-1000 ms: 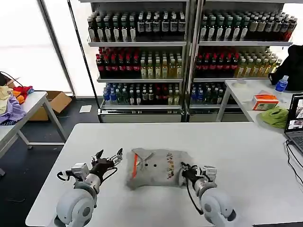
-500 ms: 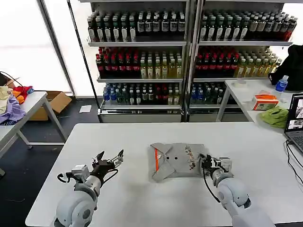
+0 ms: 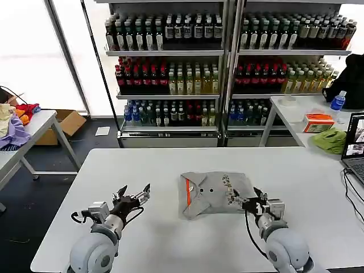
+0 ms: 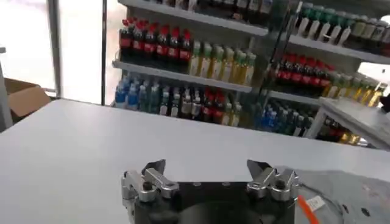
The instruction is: Fold and organize the clothes.
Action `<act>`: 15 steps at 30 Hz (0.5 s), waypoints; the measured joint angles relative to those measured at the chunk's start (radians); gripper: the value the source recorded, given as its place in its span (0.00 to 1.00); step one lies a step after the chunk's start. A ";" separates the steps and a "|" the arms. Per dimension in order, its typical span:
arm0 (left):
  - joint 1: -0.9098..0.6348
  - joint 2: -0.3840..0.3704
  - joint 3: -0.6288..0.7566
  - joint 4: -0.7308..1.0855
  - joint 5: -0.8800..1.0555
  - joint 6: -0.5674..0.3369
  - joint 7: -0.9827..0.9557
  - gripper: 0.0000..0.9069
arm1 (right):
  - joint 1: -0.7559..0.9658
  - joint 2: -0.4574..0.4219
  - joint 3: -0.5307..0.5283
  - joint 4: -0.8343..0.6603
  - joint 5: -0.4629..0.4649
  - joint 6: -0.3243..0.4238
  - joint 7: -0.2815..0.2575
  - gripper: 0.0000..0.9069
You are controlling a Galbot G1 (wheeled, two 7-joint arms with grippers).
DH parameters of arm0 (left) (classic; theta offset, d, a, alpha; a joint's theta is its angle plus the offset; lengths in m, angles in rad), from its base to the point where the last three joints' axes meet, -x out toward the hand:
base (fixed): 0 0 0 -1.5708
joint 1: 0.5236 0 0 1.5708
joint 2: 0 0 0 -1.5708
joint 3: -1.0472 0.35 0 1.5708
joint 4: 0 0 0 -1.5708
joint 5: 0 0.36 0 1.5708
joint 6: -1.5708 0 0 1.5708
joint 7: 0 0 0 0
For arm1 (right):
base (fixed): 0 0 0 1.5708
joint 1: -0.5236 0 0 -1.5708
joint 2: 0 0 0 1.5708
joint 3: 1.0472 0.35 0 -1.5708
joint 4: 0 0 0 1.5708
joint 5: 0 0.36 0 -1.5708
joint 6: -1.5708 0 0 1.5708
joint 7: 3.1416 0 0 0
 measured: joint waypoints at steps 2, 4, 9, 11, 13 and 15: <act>0.005 -0.002 -0.001 -0.002 0.000 0.000 0.000 1.00 | -0.012 -0.007 -0.009 0.016 0.026 -0.001 0.010 1.00; 0.009 -0.004 -0.001 -0.003 0.000 0.000 0.000 1.00 | -0.022 -0.011 -0.015 0.028 0.056 -0.002 0.020 1.00; 0.018 -0.006 0.000 -0.003 0.001 0.001 0.001 1.00 | -0.028 -0.012 -0.020 0.035 0.137 -0.004 0.048 1.00; 0.019 -0.005 0.000 -0.004 0.001 0.001 0.001 1.00 | -0.028 -0.012 -0.020 0.033 0.168 -0.004 0.059 1.00; 0.019 -0.005 0.000 -0.004 0.001 0.001 0.001 1.00 | -0.030 -0.011 -0.020 0.028 0.195 -0.004 0.068 1.00; 0.019 -0.005 0.000 -0.003 0.001 0.001 0.001 1.00 | -0.034 -0.011 -0.019 0.024 0.218 -0.005 0.075 1.00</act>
